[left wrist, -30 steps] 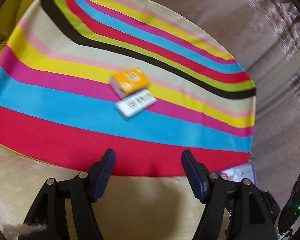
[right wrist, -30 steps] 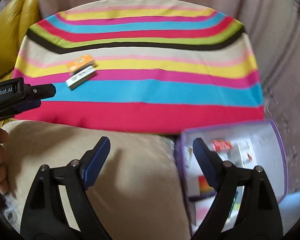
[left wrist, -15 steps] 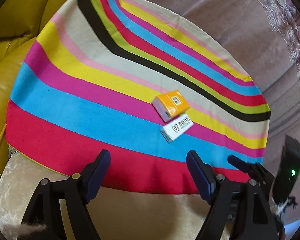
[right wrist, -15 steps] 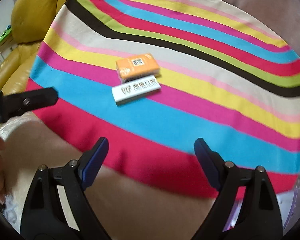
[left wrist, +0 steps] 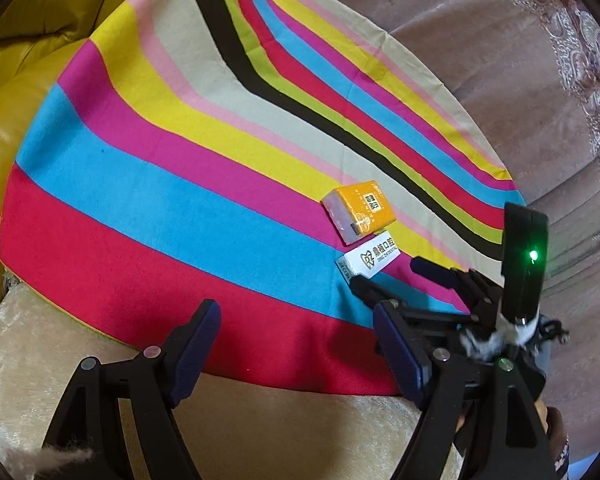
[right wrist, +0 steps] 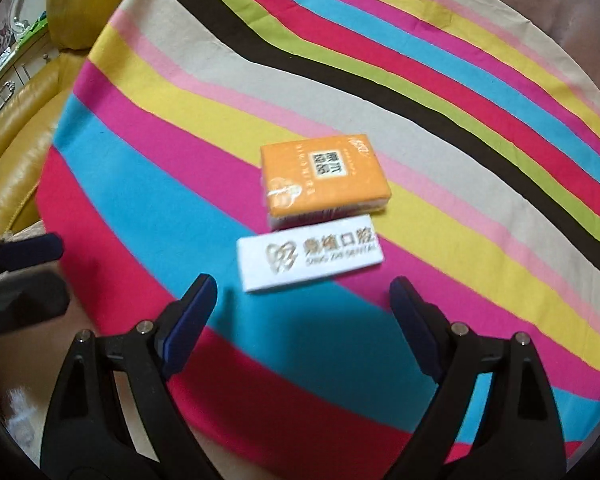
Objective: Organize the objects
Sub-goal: 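Grasp the white dental box with the right tool while the left tool grasps the orange tissue pack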
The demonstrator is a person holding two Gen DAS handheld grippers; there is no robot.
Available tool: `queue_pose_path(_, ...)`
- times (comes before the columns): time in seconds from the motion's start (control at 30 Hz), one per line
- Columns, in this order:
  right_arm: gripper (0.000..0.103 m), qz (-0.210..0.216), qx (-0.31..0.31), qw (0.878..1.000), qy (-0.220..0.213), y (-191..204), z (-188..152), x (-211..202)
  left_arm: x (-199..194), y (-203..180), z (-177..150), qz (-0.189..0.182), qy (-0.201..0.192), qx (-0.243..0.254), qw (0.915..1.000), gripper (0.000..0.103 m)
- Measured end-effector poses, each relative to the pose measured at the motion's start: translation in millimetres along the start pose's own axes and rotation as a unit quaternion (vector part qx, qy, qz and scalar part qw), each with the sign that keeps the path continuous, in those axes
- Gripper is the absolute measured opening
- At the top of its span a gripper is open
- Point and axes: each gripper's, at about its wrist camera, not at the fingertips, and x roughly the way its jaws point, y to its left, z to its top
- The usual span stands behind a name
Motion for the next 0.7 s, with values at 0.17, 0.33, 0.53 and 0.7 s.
queue_pose_path(0.17, 0.09, 0.002, -0.013, 1.0, 0.012, -4, 8, 14, 5, 3, 1, -0.002, 0.007, -0.005, 1.0, 0.08)
queue_pose_path(0.33, 0.091, 0.012, -0.012, 1.0, 0.016, -7, 11, 27, 9, 5, 1, -0.001, 0.012, -0.011, 0.9999, 0.08)
queue_pose_path(0.53, 0.086, 0.012, 0.009, 1.0, 0.006, -14, 8, 27, 13, 2, 2, 0.012, 0.017, -0.008, 0.9998, 0.08)
queue_pose_path(0.7, 0.085, -0.017, 0.068, 0.998, -0.009, -30, -1, 14, 17, -11, 6, 0.042, 0.016, 0.007, 0.999, 0.086)
